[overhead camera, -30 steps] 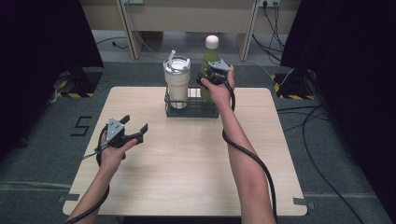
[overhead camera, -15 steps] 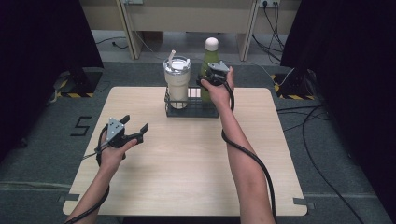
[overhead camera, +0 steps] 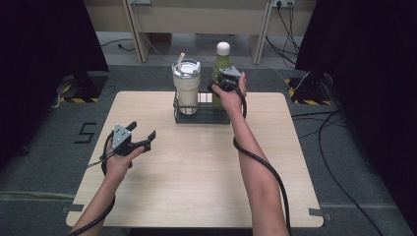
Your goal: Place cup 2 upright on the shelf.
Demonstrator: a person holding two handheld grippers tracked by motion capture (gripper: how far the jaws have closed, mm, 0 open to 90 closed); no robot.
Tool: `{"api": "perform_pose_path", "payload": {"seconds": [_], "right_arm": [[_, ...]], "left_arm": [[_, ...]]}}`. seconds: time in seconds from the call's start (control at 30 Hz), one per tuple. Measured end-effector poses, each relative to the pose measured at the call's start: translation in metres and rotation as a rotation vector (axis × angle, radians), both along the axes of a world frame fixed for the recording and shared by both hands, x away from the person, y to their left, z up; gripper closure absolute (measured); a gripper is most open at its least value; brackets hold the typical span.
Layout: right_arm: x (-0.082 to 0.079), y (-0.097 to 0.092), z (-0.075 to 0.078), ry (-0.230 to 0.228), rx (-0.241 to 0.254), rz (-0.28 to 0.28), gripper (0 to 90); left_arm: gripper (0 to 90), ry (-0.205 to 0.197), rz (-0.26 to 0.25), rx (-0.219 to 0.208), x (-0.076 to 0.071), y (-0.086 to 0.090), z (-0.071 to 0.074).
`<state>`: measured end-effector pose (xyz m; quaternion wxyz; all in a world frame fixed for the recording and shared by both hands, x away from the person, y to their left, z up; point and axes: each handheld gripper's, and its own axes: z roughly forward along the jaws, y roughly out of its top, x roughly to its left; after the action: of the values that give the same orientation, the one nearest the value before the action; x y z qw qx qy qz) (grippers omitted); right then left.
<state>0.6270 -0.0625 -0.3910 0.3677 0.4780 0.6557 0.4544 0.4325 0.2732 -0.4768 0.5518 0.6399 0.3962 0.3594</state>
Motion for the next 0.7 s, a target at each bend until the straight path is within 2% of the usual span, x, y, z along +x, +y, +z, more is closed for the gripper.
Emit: {"api": "perform_pose_path", "payload": {"seconds": [0.7], "right_arm": [[0.004, 0.003, -0.013, 0.027, -0.011, -0.006, 20.5]], "left_arm": [[14.0, 0.001, -0.001, 0.000, 0.000, 0.000, -0.001]]}}
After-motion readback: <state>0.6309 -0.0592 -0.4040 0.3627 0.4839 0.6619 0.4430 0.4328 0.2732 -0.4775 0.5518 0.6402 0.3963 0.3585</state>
